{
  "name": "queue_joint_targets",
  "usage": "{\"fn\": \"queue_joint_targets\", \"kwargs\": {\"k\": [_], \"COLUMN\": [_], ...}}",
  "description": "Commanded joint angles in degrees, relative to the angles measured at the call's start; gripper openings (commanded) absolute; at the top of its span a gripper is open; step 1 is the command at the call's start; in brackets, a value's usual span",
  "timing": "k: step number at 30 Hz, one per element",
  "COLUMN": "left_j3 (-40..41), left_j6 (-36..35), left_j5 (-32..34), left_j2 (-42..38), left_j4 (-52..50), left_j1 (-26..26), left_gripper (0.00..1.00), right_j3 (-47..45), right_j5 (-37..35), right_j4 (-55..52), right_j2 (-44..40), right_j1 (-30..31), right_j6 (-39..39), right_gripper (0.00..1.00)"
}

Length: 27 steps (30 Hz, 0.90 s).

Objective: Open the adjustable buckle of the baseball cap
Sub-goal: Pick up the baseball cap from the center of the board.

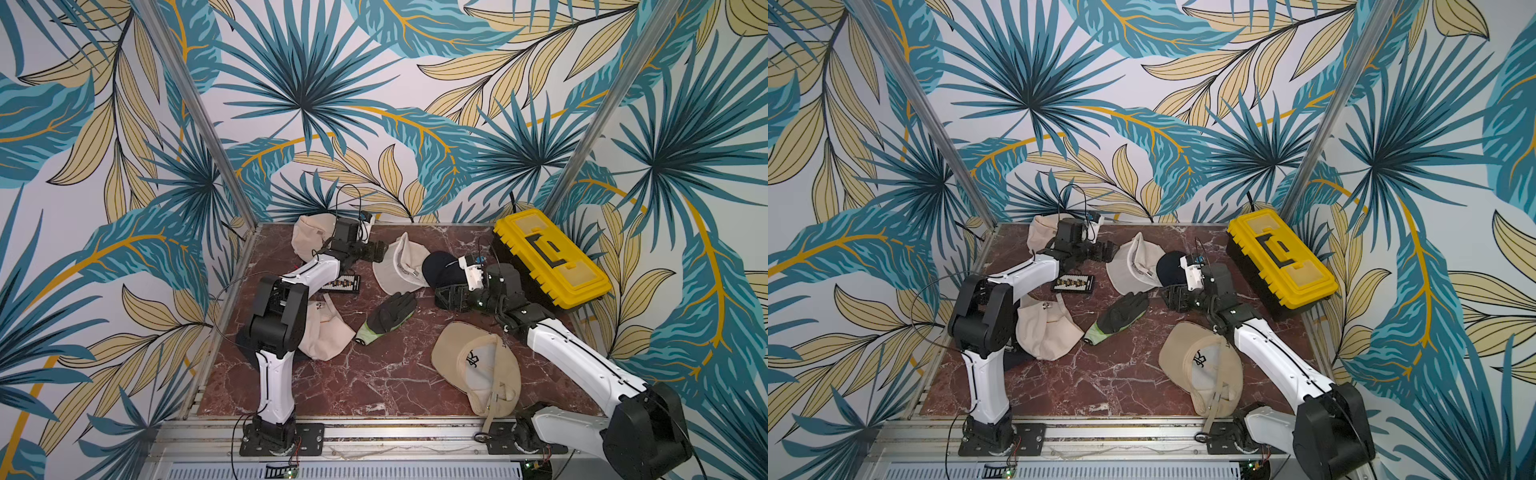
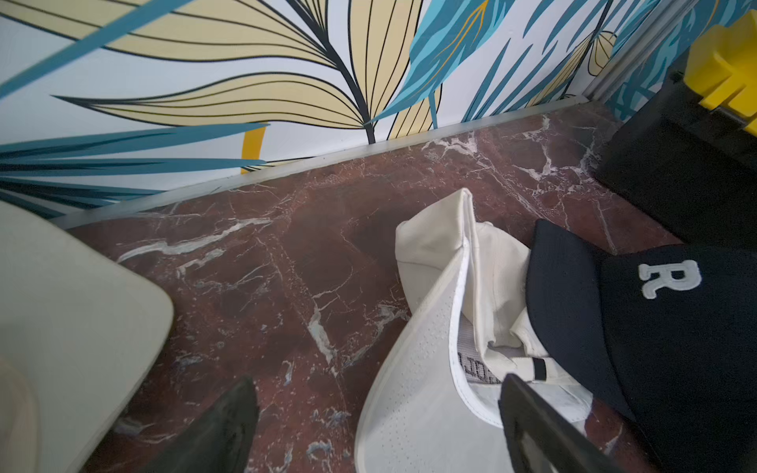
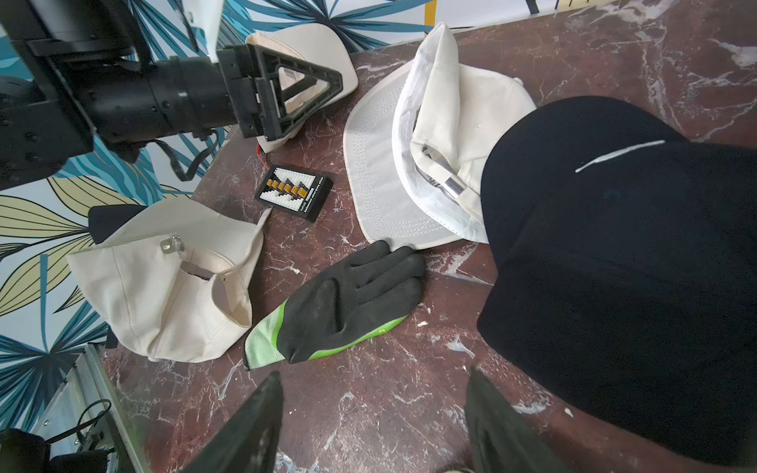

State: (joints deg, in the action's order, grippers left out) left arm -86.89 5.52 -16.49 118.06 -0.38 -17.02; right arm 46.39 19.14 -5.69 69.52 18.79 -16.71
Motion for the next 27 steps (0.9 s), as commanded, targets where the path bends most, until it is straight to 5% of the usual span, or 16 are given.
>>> {"fn": "queue_joint_targets", "kwargs": {"k": [1,10,16,21,27], "left_j3": [-3.7,-5.0,-4.9,-4.8,-4.6], "left_j6": [0.0,1.9,3.4,3.0,2.7], "left_j5": [-6.4,-12.2,-17.2,-16.1,-16.9], "left_j2": [3.4,7.1,8.3,8.3,6.1], "left_j4": [-1.3,-1.3,-1.3,-1.3,-1.1], "left_j1": [0.9,1.1,0.9,0.7,0.7], "left_gripper": [0.91,0.79,0.62,0.30,0.06], "right_j3": [-1.3,-1.2,-1.3,-1.8,-3.0], "right_j5": [1.4,1.8,2.8,3.6,3.2], "right_j4": [2.5,2.7,3.7,4.2,3.8], "right_j2": [0.4,0.6,1.5,0.2,-1.9], "right_j1": [-0.2,-0.7,-1.0,-1.3,-1.7], "right_j6": [0.1,-0.7,-1.7,-2.2,-2.3], "right_gripper": [0.70,0.70,0.69,0.68,0.68]}}
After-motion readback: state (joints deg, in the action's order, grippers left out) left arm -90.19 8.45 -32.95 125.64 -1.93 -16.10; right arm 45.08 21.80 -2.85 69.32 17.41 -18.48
